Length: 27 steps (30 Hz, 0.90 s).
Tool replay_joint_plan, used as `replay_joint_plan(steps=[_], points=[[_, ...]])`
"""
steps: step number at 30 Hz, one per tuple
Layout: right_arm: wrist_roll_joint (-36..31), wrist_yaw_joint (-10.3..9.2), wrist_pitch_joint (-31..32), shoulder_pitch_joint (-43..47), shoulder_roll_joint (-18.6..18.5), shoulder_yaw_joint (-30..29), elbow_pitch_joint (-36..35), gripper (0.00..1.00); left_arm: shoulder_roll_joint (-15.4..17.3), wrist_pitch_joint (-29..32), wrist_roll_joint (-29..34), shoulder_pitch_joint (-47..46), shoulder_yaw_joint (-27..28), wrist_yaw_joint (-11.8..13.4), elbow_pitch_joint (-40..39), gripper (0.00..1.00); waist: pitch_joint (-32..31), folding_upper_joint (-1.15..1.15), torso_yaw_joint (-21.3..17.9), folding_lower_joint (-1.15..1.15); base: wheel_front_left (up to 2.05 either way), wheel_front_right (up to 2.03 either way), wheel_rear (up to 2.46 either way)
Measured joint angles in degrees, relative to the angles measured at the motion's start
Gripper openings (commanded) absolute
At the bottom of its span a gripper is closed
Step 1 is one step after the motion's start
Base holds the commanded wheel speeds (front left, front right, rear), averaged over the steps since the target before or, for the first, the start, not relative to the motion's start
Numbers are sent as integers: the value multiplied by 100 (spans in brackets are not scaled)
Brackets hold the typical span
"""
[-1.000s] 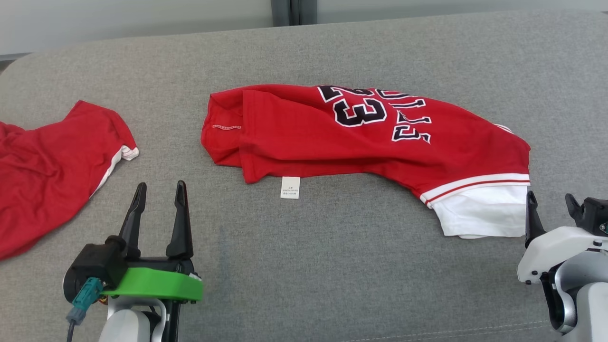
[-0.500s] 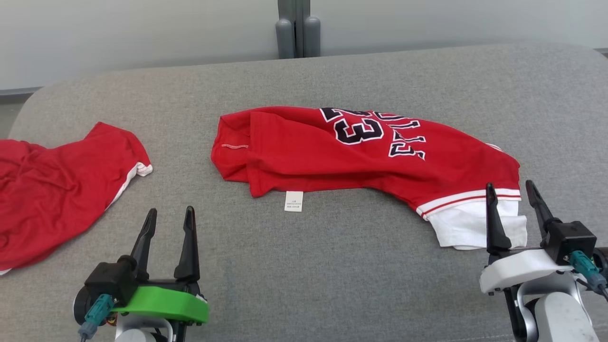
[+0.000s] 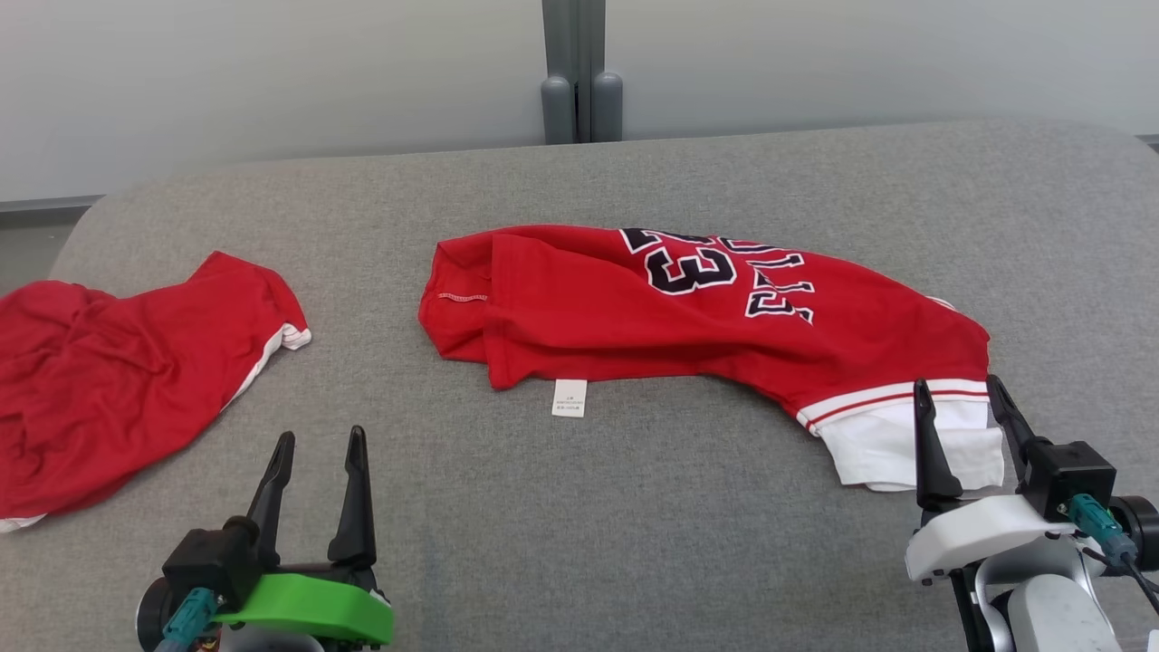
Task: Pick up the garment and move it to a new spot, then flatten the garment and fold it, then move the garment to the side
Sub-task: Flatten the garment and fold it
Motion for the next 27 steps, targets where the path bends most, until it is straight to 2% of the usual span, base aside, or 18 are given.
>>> replay_joint_plan(steps=[10, 16, 21, 27], points=[[-57, 1, -23, 17, 1, 385, -474, 100, 0, 0, -1, 19, 80, 10, 16, 100, 23, 0, -29, 0, 0, 0, 0], [19, 1, 158, 37, 3, 404, -636, 100, 1, 0, -29, 19, 42, 33, 57, 100, 78, 0, -83, 0, 0, 0, 0], [-53, 1, 586, 25, 3, 337, -621, 100, 1, -1, 19, -195, -245, 9, 330, 100, 201, 0, -148, 0, 0, 0, 0], [38, 0, 1381, -81, -197, 51, -622, 100, -7, 88, -66, -1148, -822, -27, 1392, 100, 491, 0, -237, 0, 0, 0, 0]])
